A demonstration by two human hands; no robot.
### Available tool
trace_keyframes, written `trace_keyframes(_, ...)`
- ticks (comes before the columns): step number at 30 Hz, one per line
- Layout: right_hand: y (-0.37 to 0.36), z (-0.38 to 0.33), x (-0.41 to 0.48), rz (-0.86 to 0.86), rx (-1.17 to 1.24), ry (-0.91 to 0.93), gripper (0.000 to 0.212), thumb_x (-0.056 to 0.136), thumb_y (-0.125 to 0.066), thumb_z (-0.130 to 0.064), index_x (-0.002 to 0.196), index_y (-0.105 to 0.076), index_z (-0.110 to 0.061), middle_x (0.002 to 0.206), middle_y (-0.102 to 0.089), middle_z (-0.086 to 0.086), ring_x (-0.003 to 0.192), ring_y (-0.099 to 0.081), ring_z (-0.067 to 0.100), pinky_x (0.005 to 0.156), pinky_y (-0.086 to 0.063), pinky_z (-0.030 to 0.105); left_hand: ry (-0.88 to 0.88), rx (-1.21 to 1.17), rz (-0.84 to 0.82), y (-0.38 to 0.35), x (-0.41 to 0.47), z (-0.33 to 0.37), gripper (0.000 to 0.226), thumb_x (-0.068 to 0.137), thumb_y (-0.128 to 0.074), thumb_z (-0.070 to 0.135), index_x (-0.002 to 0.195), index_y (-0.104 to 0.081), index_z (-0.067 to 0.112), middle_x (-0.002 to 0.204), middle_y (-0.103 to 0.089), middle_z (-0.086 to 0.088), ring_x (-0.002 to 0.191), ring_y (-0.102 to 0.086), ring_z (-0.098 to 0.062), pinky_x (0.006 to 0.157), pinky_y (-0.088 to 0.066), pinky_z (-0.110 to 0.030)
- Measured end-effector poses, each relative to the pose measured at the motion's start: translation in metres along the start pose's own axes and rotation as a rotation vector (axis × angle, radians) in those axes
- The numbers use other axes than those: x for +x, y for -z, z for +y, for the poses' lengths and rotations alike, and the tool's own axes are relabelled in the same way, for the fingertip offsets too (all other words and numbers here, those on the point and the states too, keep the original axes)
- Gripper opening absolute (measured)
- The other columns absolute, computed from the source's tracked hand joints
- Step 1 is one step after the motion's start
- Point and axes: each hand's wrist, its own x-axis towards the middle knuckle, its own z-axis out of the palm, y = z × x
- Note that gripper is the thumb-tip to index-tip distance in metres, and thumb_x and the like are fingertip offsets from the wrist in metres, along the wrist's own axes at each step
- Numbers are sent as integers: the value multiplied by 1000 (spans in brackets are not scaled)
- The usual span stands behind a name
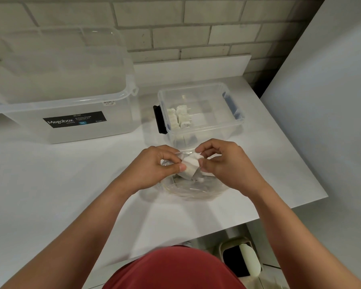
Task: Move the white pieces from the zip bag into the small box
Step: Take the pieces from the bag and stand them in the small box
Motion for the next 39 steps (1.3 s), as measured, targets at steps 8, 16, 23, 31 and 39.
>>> trace_keyframes(8, -5, -9, -6, -51, 279, -23, 15, 93, -73, -9, 98, -82, -20, 92, -78, 0, 82, -77, 25, 87, -63, 46, 18, -37, 68, -4, 0, -1, 3, 84, -82, 30, 84, -84, 29, 112, -71, 21, 107, -64, 4, 94, -44, -19)
trace_keyframes(16, -20, -11, -10, -1, 0, 147, 12, 87, -83, -28, 98, -81, -29, 90, -78, -19, 80, -75, 1, 79, -61, 30, 20, -47, 80, -6, 2, -1, 11, 85, -80, 22, 80, -83, 31, 110, -72, 21, 106, -64, 4, 92, -44, -20)
trace_keyframes(23, -5, -9, -4, -13, 113, 71, 10, 89, -80, -20, 99, -83, -23, 86, -80, -9, 75, -76, 12, 81, -63, 42, 29, -60, 81, -4, 1, -1, 31, 77, -85, 46, 105, -76, 38, 106, -74, 17, 103, -63, 1, 93, -49, -23)
trace_keyframes(31, 12, -15, 2, -5, -55, 148, 10, 89, -80, -23, 93, -82, -33, 85, -77, -22, 77, -73, 0, 79, -60, 32, -9, -35, 77, -4, 5, -2, 24, 84, -82, 35, 108, -79, 36, 111, -73, 27, 109, -64, 6, 93, -47, -18)
trace_keyframes(39, 74, -41, 90, 181, 50, 209, 11, 93, -76, -18, 102, -82, -20, 87, -79, -7, 78, -75, 14, 76, -63, 29, -10, 51, 102, 2, 1, -15, 36, 85, -79, 16, 109, -77, 42, 115, -67, 39, 112, -58, 17, 87, -37, 3)
